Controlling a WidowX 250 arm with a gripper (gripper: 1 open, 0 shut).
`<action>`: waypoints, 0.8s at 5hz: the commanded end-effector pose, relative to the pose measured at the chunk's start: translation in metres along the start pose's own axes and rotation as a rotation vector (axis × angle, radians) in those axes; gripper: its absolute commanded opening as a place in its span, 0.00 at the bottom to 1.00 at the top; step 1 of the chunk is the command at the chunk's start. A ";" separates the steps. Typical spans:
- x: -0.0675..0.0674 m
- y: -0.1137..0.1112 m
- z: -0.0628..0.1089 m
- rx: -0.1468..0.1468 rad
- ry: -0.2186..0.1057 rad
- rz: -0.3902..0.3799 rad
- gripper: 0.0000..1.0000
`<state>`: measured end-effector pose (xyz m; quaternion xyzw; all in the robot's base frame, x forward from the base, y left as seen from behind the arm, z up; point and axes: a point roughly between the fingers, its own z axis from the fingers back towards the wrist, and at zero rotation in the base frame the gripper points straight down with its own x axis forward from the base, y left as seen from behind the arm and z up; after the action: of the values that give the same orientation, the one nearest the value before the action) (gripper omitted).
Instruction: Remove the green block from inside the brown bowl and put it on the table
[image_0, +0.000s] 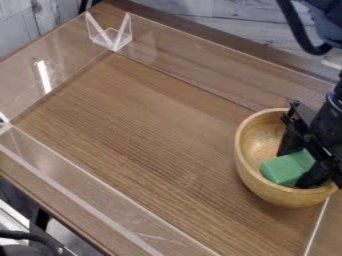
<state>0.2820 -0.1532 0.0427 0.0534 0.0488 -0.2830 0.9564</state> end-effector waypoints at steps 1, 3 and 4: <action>0.002 -0.012 0.044 0.004 -0.117 -0.048 0.00; -0.024 -0.009 0.056 0.023 -0.121 0.026 0.00; -0.030 -0.012 0.056 0.028 -0.116 0.106 0.00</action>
<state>0.2515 -0.1521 0.0814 0.0624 0.0185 -0.2361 0.9696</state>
